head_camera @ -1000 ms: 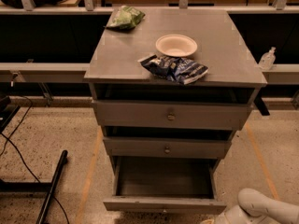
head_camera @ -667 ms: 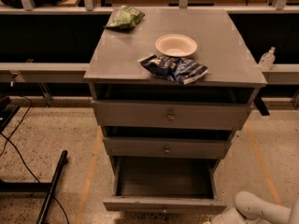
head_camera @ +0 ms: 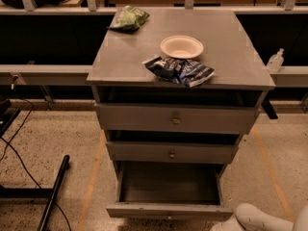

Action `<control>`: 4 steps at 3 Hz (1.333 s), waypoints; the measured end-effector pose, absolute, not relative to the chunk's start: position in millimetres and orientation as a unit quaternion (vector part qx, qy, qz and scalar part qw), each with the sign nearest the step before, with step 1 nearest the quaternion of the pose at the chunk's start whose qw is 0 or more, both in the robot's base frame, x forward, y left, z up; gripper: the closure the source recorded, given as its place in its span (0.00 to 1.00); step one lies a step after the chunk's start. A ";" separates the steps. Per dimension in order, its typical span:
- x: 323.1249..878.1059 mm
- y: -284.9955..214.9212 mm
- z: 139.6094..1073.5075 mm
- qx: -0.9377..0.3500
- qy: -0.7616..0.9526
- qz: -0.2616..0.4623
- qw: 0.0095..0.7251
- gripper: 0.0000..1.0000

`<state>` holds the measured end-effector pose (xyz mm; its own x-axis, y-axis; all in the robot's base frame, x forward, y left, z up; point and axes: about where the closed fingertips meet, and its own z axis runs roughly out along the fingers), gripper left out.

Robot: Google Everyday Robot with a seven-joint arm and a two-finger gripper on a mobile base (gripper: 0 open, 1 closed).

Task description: Close bottom drawer

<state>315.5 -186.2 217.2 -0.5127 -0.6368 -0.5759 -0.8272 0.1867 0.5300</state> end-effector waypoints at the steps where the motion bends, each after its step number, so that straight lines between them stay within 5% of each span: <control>1: 325.3 -172.1 206.5 -0.498 0.753 0.401 0.154 0.88; 2: 325.7 -170.1 205.4 -0.499 0.753 0.400 0.155 1.00; 4: 350.0 -167.6 192.9 -0.508 0.754 0.366 0.199 1.00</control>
Offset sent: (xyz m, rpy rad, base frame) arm 0.0089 0.0129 -0.0099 0.0120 -0.0877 -0.0020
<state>350.0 -167.6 192.9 -0.4048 -0.6199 -0.6722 -0.9116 0.2162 0.3496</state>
